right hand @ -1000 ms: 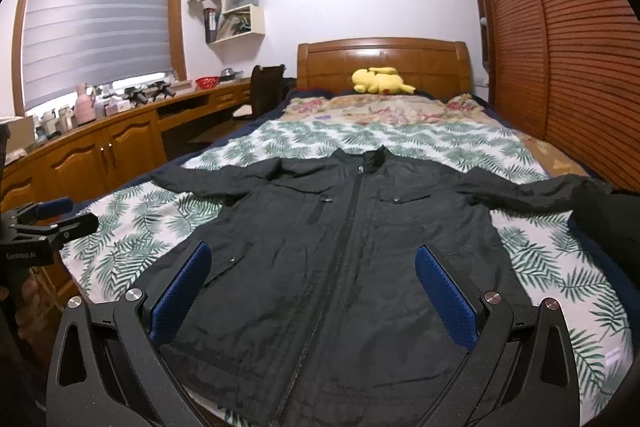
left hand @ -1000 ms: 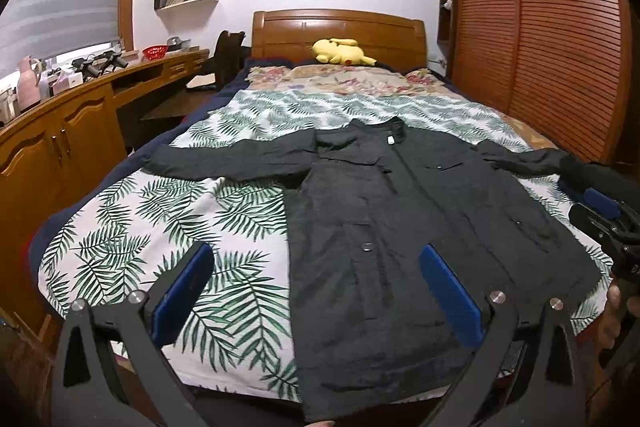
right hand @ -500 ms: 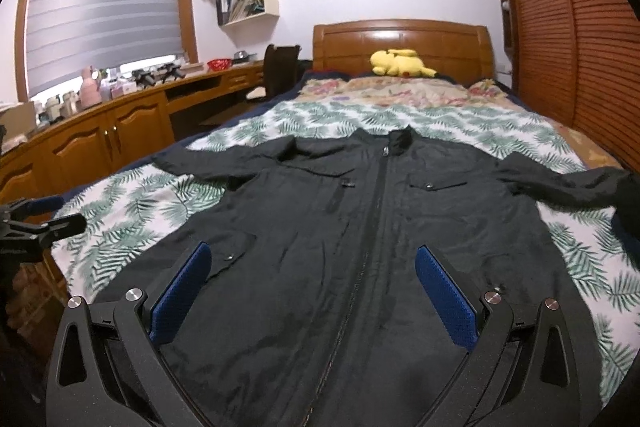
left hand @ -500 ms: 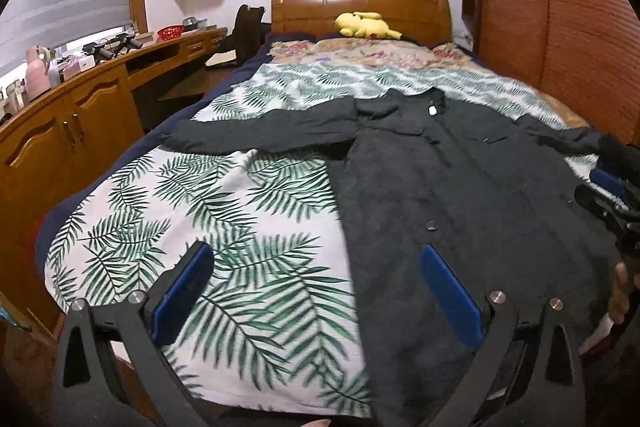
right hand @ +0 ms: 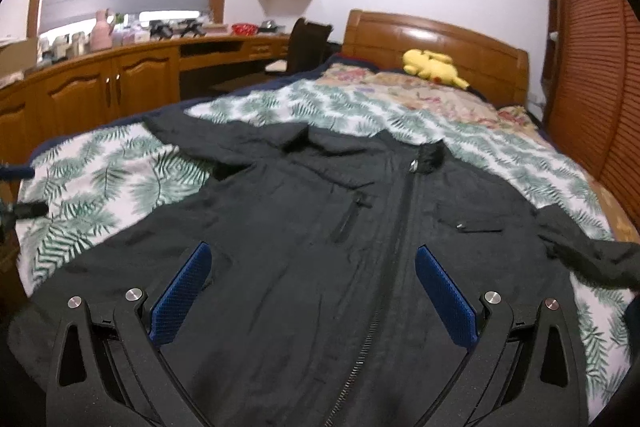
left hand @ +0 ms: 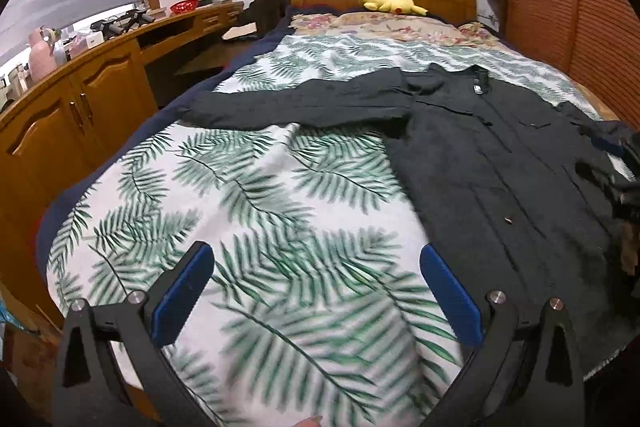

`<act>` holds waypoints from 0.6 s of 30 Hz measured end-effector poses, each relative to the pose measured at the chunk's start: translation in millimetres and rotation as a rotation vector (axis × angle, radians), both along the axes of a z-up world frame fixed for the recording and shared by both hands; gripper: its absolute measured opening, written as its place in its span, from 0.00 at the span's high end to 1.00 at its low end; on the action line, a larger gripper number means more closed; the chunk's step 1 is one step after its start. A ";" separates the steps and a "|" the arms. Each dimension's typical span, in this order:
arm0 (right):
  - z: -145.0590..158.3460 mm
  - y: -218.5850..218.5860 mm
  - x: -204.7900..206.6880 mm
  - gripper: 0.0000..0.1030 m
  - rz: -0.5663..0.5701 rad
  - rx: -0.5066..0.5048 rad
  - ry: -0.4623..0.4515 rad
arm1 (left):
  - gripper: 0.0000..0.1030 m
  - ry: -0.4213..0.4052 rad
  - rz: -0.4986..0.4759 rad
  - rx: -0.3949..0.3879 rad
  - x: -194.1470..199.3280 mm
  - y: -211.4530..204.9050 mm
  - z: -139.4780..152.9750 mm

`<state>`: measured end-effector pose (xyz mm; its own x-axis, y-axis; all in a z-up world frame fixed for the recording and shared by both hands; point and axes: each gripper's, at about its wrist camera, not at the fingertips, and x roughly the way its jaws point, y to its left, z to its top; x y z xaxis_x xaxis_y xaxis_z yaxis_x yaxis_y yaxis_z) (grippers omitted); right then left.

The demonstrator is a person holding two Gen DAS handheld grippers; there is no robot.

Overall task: Fold large clothes
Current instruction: 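Move the left tool down to the jacket's side edge and sleeve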

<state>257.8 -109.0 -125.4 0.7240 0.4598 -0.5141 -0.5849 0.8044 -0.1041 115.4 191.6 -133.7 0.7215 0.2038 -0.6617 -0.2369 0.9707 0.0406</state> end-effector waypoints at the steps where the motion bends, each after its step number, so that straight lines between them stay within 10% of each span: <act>1: -5.3 2.2 1.9 0.00 0.006 -0.005 0.013 | 0.00 0.002 0.002 -0.004 6.4 7.8 1.1; 18: -42.5 13.4 33.7 0.00 0.046 -0.037 0.179 | 0.00 0.019 0.019 -0.157 148.4 106.6 -15.8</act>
